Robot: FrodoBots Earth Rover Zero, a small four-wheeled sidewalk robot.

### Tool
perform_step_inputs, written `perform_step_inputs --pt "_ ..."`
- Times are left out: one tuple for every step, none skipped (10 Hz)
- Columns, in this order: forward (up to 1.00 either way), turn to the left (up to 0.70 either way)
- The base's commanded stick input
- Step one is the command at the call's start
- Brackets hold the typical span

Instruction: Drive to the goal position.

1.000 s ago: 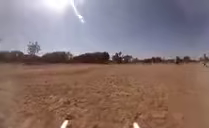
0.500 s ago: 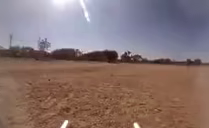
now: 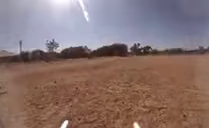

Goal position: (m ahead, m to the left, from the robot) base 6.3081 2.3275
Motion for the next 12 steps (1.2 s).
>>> perform_step_inputs --pt "0.7 0.27" --pt "0.7 0.27" --pt "0.7 0.27" --pt "0.7 0.27" --pt "0.7 0.27" --pt "0.7 0.27" --pt "0.7 0.27" --pt "0.7 0.27" --pt "0.7 0.25" --pt "0.7 0.12" --pt "0.7 0.0" --pt "0.7 0.0"
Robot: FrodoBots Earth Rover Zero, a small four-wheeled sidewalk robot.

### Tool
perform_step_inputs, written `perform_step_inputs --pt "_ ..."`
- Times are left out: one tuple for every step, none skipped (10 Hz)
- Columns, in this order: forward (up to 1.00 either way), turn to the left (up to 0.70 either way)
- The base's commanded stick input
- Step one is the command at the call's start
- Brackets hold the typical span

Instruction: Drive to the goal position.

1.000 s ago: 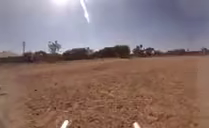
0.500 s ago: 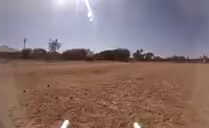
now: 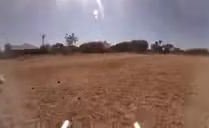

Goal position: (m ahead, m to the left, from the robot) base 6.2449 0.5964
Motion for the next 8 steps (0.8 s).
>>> perform_step_inputs --pt "0.7 0.0" --pt "0.7 0.0" --pt "0.7 0.0" --pt "0.7 0.0" --pt "0.7 0.0" --pt "0.7 0.0" --pt "0.7 0.0" --pt "0.7 0.0"
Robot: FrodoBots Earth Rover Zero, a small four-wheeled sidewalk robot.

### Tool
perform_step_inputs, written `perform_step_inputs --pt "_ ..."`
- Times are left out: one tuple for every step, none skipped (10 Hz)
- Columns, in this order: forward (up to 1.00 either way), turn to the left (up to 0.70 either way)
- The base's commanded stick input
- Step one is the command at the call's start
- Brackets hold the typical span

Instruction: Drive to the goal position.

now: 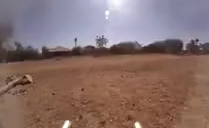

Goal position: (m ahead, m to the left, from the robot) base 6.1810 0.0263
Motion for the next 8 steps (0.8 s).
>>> perform_step_inputs --pt "0.7 0.0" --pt "0.7 0.0" --pt "0.7 0.0" --pt "0.7 0.0" --pt "0.7 0.1" --pt "0.7 0.23" --pt "0.7 0.27" --pt "0.7 0.27"
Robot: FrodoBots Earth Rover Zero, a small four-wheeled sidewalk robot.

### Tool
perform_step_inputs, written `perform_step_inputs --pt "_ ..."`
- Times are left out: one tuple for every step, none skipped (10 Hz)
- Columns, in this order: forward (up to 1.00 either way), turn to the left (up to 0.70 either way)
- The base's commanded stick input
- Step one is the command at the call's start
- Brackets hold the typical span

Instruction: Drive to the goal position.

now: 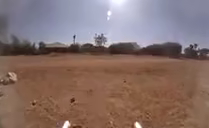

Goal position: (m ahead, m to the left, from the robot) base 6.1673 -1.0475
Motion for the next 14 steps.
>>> perform_step_inputs --pt "0.7 0.27" --pt "0.7 0.27" --pt "0.7 0.27" --pt "0.7 0.27" --pt "0.7 0.27" --pt "0.7 0.27" --pt "0.7 0.27" --pt "0.7 0.27" --pt "0.7 0.27" --pt "0.7 0.17" --pt "0.7 0.04" --pt "0.7 0.0" --pt "0.7 0.0" --pt "0.7 0.0"
